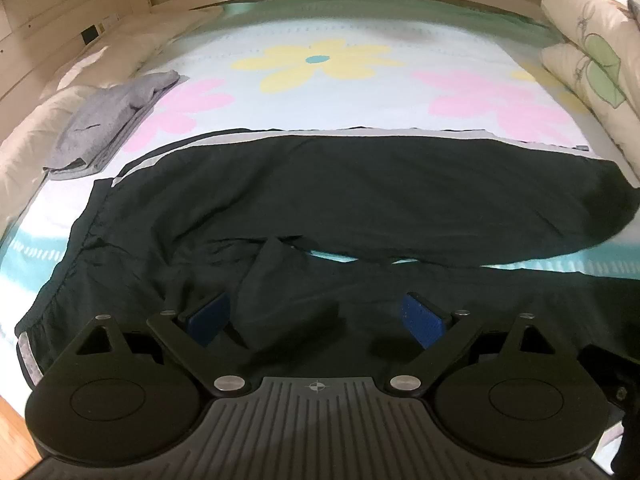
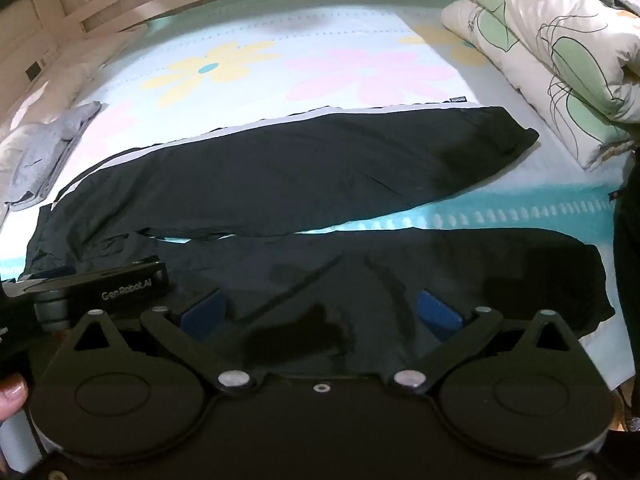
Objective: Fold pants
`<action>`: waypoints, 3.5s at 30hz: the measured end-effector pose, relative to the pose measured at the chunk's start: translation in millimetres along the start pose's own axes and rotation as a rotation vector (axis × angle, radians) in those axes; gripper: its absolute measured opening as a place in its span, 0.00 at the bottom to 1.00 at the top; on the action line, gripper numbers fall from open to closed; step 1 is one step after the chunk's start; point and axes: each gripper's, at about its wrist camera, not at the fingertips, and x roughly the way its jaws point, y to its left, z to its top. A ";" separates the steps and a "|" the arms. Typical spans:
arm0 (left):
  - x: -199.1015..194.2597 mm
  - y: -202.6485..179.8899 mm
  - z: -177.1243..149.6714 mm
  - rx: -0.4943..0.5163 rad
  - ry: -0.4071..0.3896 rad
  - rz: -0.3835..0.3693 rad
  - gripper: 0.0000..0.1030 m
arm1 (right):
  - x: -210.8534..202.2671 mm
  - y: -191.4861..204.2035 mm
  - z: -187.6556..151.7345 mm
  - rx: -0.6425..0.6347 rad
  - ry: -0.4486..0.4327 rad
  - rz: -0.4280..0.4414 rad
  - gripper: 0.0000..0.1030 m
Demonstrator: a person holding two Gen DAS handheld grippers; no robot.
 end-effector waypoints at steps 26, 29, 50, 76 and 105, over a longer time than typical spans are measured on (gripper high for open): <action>-3.2 8.9 1.3 0.021 0.028 -0.015 0.88 | 1.5 7.5 -0.8 -0.022 -0.018 -0.004 0.99; -9.8 13.3 3.1 0.026 -0.001 0.010 0.88 | 0.2 12.2 -3.3 -0.046 -0.038 -0.013 0.99; 5.9 61.7 30.3 -0.013 -0.026 0.022 0.81 | 25.4 31.1 -6.5 -0.067 -0.049 -0.012 0.81; 81.3 70.9 98.3 0.014 0.023 0.028 0.81 | 210.2 -27.1 198.8 0.317 0.128 -0.084 0.70; 105.2 88.6 124.1 -0.141 0.093 -0.110 0.81 | 179.2 -28.2 137.5 0.340 0.211 -0.032 0.04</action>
